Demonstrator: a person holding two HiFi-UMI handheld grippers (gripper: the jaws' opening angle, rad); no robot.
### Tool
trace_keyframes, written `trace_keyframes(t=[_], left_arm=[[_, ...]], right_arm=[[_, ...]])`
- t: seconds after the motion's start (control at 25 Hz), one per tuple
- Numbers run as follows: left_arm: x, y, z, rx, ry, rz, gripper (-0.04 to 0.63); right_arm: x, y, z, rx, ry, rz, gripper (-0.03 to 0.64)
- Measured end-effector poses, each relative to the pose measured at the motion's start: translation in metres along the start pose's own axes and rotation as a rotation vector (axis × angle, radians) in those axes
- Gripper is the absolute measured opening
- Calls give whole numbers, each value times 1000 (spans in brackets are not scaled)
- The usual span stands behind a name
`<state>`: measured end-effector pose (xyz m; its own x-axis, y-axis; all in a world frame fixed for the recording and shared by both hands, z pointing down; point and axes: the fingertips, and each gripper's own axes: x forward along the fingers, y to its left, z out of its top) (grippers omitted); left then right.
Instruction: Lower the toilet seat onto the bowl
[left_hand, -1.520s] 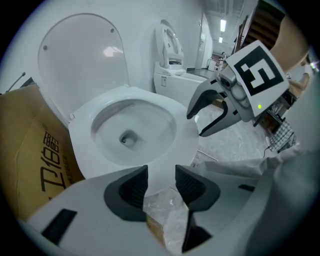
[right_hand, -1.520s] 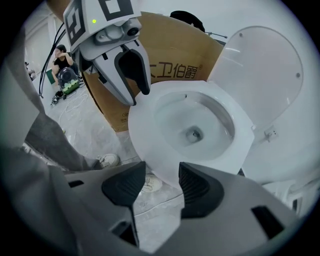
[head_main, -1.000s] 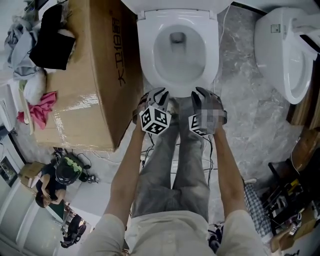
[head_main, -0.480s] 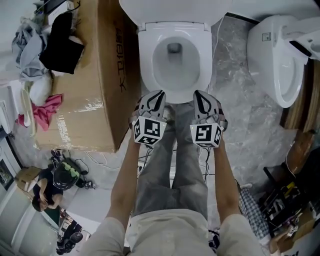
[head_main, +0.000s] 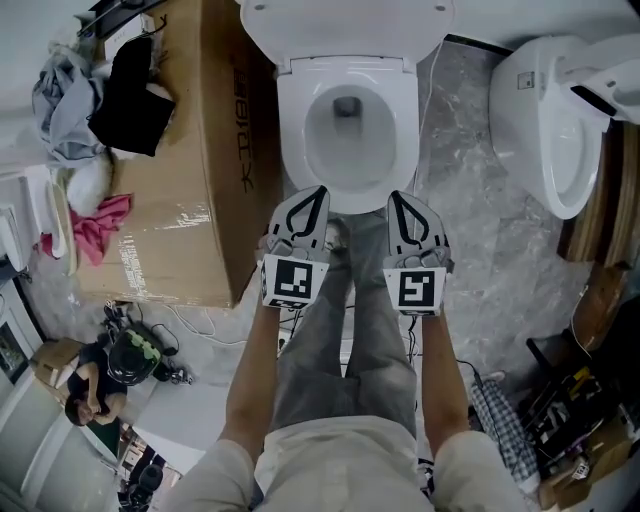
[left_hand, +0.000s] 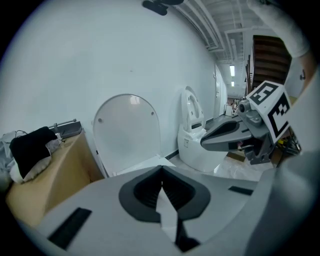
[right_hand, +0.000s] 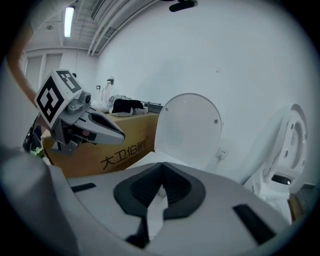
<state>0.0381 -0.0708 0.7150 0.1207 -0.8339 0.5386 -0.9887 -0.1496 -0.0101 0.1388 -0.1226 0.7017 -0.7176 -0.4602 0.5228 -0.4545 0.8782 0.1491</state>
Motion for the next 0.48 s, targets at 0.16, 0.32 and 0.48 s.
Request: trace_keyframes(t=[0.16,0.32,0.48], left_arm=[[-3,1,6,1,-16,9,12],[-4,3,10,-1,-24,22,12],[-4,4,16,1,-39,27,12]], right_arm=[[-3,-6,6,-6,-6,-7,5],[-5,-10,15,-38,-9,0,5],[-6,-11,16,-21,-26,-7,5]])
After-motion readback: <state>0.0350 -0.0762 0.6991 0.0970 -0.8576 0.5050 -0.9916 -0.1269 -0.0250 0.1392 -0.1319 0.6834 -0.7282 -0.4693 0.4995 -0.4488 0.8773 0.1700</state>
